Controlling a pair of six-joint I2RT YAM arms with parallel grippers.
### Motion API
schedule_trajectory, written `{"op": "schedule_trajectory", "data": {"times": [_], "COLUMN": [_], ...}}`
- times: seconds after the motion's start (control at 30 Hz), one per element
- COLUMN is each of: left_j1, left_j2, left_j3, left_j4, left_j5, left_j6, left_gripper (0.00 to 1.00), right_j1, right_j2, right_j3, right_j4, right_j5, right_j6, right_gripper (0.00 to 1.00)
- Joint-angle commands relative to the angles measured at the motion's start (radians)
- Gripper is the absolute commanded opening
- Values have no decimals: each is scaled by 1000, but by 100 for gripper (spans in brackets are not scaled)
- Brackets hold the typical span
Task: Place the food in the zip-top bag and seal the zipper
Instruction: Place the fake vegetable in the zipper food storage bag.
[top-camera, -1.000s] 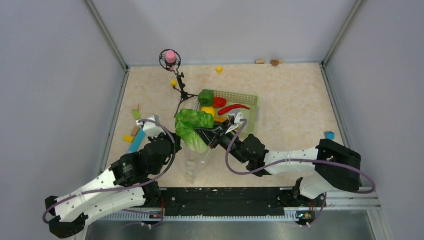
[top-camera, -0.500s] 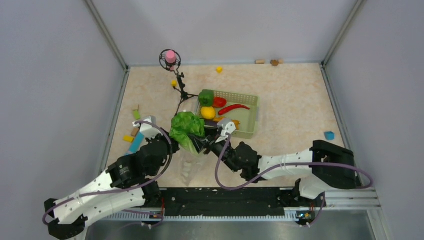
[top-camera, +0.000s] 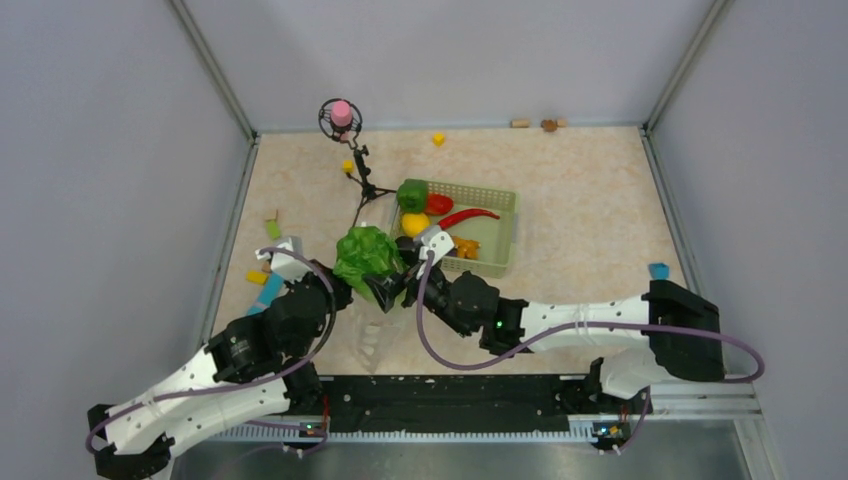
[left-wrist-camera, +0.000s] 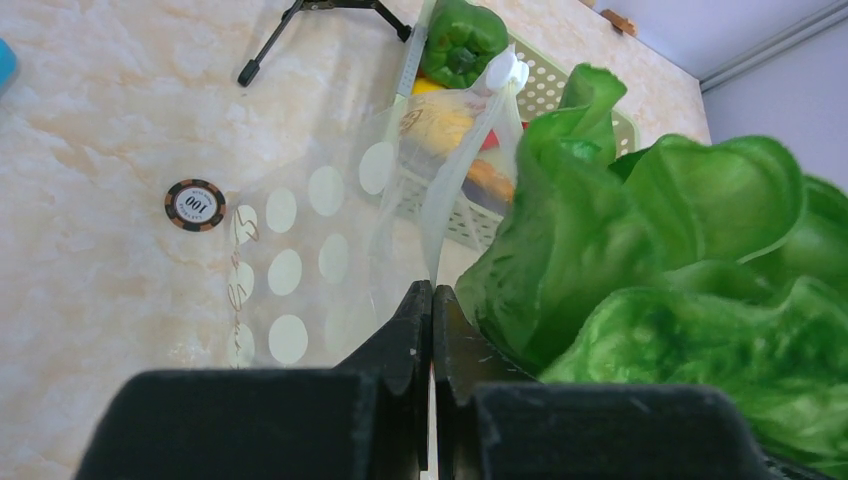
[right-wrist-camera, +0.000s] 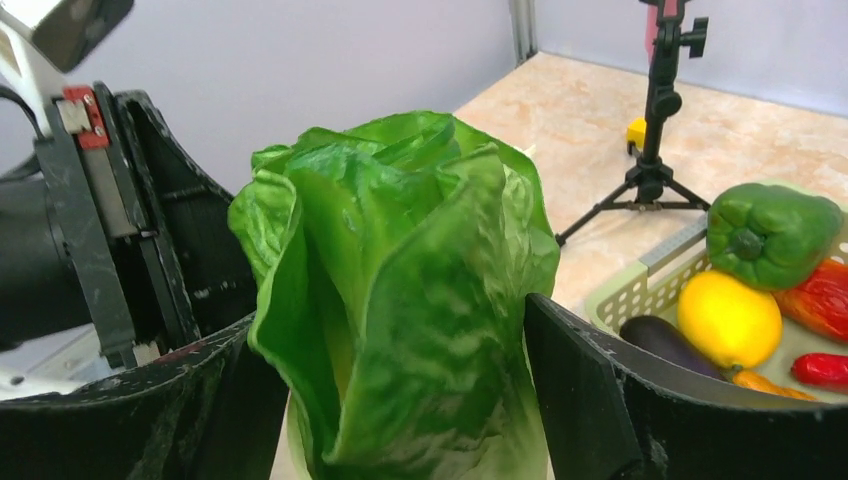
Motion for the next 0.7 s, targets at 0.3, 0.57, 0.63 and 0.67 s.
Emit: {"op": "schedule_trajectory", "data": {"times": [0.3, 0.57, 0.63, 0.67], "left_j1": [1, 2, 1, 1], "left_j2": [-34, -36, -40, -43], "left_j3": [-15, -15, -17, -19], "left_j4": [51, 55, 58, 62], "left_j5": [-16, -4, 3, 7], "left_j6": [-12, -11, -8, -6], "left_gripper": [0, 0, 0, 0], "right_j1": [14, 15, 15, 14], "right_j2": [-123, -117, -93, -81], "right_j3": [80, 126, 143, 152], "right_j4": [-245, -386, -407, -420], "right_j5": [-112, -119, -105, -99], "right_j6": [-19, 14, 14, 16], "right_gripper": [84, 72, 63, 58]}}
